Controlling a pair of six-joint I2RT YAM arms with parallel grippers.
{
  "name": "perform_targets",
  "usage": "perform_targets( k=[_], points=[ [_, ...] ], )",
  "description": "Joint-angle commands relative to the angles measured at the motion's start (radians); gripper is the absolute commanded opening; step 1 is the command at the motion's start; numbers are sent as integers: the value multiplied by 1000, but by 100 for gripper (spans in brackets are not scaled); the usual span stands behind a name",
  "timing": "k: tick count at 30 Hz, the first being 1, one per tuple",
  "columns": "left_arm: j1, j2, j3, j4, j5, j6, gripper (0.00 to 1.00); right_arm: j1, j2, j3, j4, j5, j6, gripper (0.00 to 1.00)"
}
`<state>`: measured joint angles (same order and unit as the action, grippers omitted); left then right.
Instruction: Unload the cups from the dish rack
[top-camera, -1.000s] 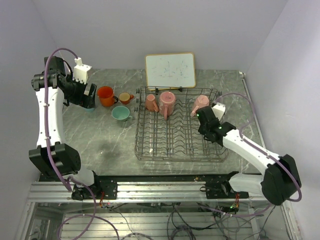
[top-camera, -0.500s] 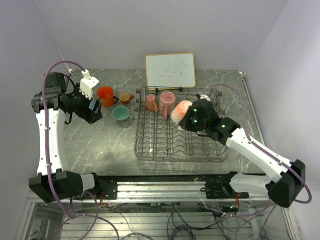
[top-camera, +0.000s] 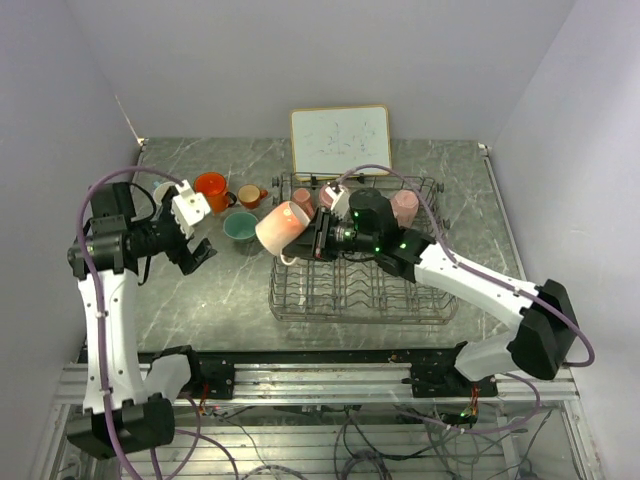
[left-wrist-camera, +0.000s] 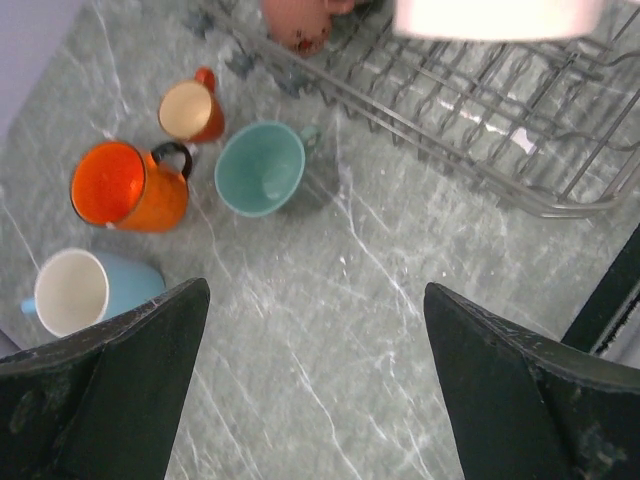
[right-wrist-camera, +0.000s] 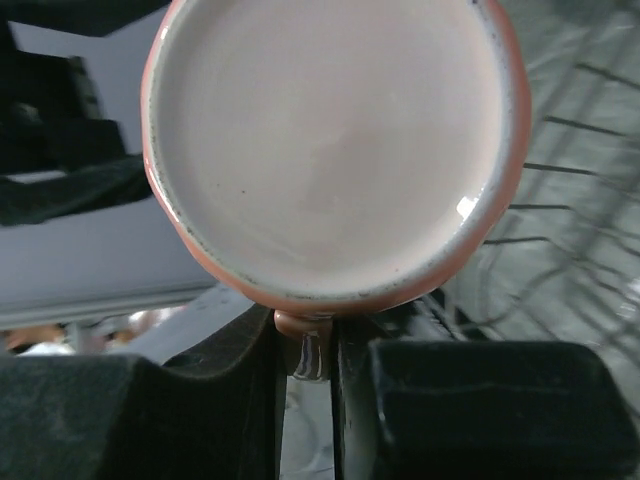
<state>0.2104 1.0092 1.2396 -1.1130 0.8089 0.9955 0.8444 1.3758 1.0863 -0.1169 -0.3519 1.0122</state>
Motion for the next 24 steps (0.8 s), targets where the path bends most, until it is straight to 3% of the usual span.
perform_targets(
  k=[1, 7, 13, 18, 24],
  points=[
    [-2, -97, -71, 160, 171, 31, 100, 7, 26, -9, 422, -200, 224, 0],
    [-11, -214, -198, 469, 236, -158, 100, 16, 94, -42, 722, -286, 431, 0],
    [-14, -248, -212, 607, 237, -243, 94, 41, 131, -74, 920, -296, 574, 0],
    [-14, -241, -191, 674, 279, -381, 93, 77, 153, -56, 990, -292, 613, 0],
    [-16, -216, -123, 609, 354, -416, 86, 113, 190, -36, 1095, -276, 682, 0]
  ],
)
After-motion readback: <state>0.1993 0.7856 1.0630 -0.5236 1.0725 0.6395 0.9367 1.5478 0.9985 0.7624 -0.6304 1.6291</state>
